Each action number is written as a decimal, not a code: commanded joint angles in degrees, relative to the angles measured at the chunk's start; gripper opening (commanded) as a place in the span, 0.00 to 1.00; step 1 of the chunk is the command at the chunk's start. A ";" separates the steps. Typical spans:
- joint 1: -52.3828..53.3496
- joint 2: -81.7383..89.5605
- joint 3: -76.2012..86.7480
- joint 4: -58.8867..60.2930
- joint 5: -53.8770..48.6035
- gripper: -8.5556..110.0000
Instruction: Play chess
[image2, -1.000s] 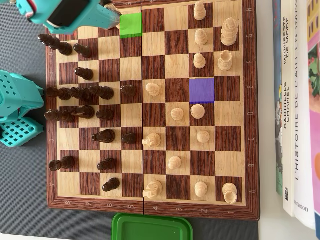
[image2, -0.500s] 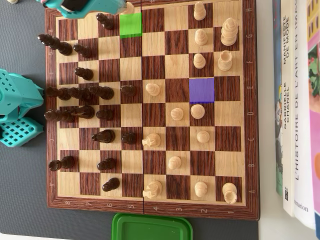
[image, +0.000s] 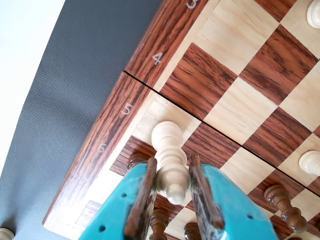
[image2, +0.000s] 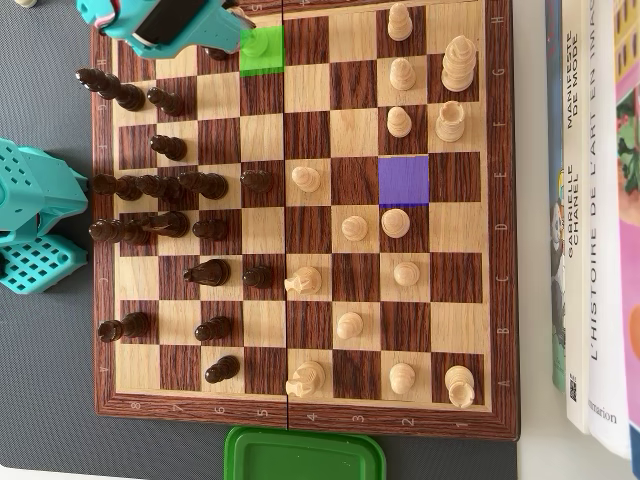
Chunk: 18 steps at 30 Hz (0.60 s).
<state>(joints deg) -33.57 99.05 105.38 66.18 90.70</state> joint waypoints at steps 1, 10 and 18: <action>0.53 0.35 -0.35 -0.62 0.18 0.10; -0.18 -2.46 -1.05 -0.70 0.26 0.10; 0.26 -2.11 -1.05 -0.70 0.26 0.10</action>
<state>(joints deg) -33.75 96.77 105.12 66.01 90.70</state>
